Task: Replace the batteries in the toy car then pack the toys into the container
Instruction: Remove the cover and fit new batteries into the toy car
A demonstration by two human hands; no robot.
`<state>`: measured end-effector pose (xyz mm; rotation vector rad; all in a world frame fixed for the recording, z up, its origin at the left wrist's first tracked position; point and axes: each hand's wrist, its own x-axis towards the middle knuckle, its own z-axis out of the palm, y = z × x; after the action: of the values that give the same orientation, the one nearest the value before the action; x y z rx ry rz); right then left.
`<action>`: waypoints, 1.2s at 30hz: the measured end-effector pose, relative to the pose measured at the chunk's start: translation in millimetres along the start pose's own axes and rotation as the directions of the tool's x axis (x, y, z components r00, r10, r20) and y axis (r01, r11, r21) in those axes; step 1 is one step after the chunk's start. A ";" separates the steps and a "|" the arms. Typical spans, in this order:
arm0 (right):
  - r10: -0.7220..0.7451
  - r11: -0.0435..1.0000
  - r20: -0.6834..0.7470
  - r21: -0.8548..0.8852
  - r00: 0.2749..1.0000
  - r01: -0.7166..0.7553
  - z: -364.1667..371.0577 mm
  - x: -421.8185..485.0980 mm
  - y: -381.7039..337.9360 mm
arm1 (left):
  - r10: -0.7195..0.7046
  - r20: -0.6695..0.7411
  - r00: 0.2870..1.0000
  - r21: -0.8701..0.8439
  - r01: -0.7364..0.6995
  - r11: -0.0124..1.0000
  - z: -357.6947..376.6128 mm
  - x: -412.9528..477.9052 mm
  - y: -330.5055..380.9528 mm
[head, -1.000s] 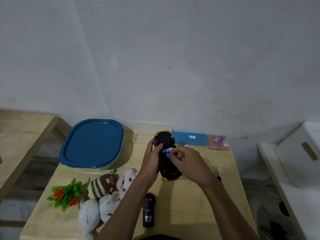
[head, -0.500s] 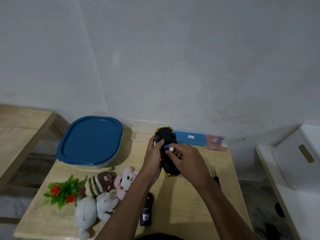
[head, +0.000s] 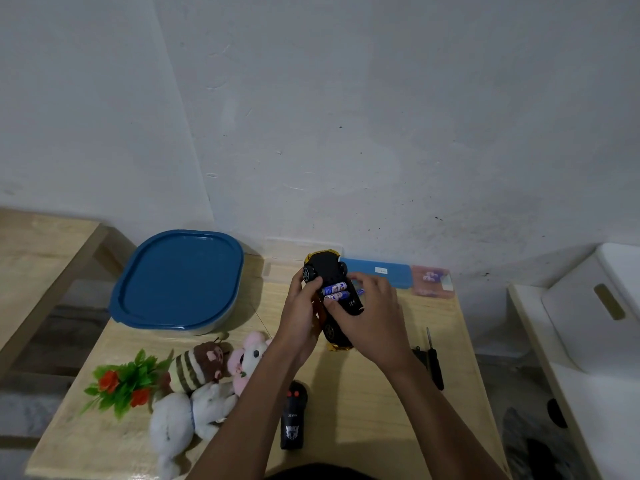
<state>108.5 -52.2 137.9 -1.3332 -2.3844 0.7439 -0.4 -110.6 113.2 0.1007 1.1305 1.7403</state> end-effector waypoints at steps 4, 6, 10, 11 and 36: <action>0.179 0.868 0.294 0.401 0.939 -0.292 -5.4 5.6 3.0 | 0.000 0.032 1.000 -0.016 0.000 1.000 -2.8 1.2 0.0; 0.176 0.750 0.409 0.533 0.895 -0.391 -6.3 6.2 2.9 | 0.000 0.061 0.998 -0.010 0.001 1.000 -2.9 1.4 -0.3; 0.179 0.696 0.454 0.568 0.873 -0.438 -1.7 8.1 8.1 | -0.010 0.096 0.995 0.003 0.010 1.000 -2.9 2.4 -0.5; 0.182 0.692 0.468 0.563 0.865 -0.451 -0.6 9.3 9.8 | -0.017 0.103 0.995 0.008 0.016 1.000 -3.4 2.8 -0.6; 0.606 0.758 0.171 0.173 0.777 -0.629 100.9 123.6 114.4 | -0.075 -0.085 0.994 -0.036 0.072 0.997 -29.3 36.8 1.5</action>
<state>73.4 73.8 -8.5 -2.0470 -1.8235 1.2375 -34.9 -100.9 82.7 -0.0363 1.1533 1.7107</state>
